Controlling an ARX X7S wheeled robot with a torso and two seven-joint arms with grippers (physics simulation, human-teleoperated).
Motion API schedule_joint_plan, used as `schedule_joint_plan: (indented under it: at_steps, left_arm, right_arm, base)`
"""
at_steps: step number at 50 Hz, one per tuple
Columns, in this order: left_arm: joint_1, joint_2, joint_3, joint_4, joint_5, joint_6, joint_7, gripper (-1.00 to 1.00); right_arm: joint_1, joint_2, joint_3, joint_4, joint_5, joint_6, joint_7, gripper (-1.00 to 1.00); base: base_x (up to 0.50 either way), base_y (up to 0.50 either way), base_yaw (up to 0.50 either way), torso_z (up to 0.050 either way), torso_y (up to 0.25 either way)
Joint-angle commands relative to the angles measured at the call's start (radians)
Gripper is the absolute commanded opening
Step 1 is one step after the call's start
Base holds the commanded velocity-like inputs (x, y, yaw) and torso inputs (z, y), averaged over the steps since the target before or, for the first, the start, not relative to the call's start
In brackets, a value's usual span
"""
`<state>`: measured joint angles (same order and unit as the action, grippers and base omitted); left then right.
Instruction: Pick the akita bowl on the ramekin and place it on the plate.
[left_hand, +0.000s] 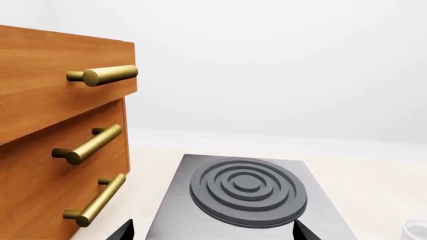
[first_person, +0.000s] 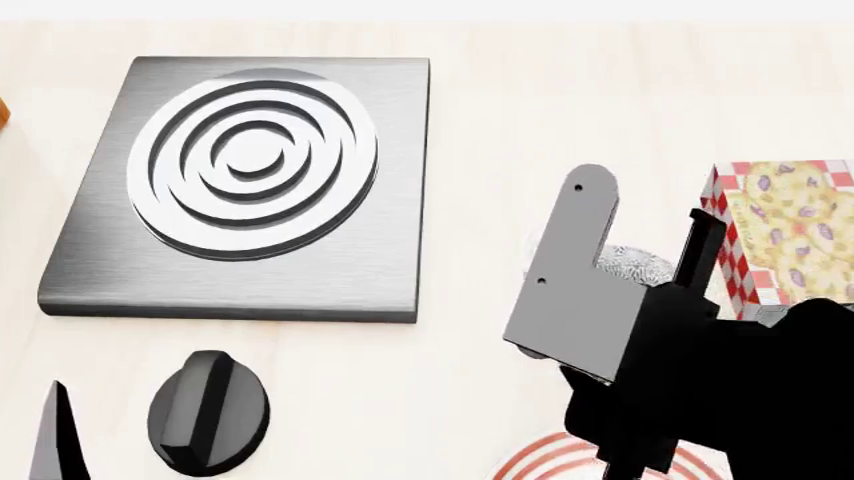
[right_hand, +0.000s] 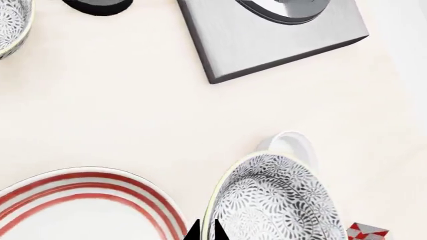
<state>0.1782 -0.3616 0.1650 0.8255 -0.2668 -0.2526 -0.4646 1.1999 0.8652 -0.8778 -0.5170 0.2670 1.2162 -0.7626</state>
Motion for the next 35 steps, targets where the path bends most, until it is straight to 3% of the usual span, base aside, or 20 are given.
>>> schedule_joint_plan:
  at_steps: [1, 35]
  left_arm:
    - [-0.003, -0.003, 0.004, -0.004, 0.001, 0.002, -0.006, 1.00]
    - [-0.005, -0.016, 0.011, -0.007, -0.003, 0.005, -0.021, 1.00]
  right_arm:
    - [-0.117, 0.076, 0.109, -0.162, 0.068, 0.040, 0.046, -1.00]
    - [-0.409, 0.214, 0.338, -0.409, 0.240, 0.086, 0.165, -1.00]
  base:
    - [0.00, 0.00, 0.00, 0.000, 0.000]
    - [0.00, 0.00, 0.00, 0.000, 0.000]
